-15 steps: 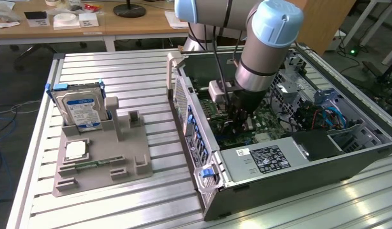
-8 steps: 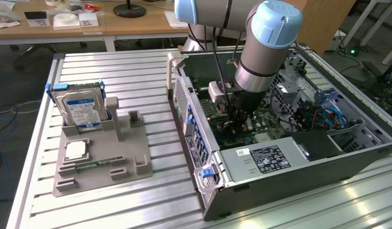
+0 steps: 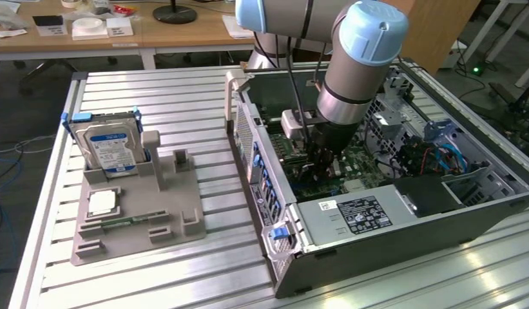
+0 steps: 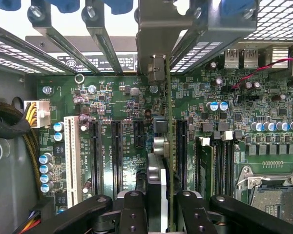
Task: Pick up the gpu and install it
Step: 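Insert the gpu into the slot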
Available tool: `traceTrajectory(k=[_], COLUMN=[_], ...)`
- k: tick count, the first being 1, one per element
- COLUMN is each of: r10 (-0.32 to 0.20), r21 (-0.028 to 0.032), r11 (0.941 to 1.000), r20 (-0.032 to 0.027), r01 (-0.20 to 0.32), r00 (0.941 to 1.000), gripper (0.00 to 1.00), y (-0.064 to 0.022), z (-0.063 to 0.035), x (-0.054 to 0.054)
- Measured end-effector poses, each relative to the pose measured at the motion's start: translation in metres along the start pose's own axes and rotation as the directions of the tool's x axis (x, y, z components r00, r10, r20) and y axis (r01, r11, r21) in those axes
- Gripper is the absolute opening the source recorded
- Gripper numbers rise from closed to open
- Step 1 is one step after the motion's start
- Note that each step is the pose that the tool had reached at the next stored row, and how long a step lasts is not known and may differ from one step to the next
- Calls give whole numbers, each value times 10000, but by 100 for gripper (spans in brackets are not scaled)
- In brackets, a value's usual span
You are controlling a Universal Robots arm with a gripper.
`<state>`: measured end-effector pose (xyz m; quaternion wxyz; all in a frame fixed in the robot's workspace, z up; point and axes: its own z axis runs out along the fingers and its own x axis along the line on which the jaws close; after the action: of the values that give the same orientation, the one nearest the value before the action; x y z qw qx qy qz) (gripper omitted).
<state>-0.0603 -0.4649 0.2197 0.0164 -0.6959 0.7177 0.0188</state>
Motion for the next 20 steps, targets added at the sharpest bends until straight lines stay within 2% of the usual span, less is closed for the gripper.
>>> traceTrajectory(k=[20], r10=[0], r21=[1], r11=[10000], r20=[-3], r01=[0], r00=[10000], gripper=[28], y=[0], z=[18], x=[-15])
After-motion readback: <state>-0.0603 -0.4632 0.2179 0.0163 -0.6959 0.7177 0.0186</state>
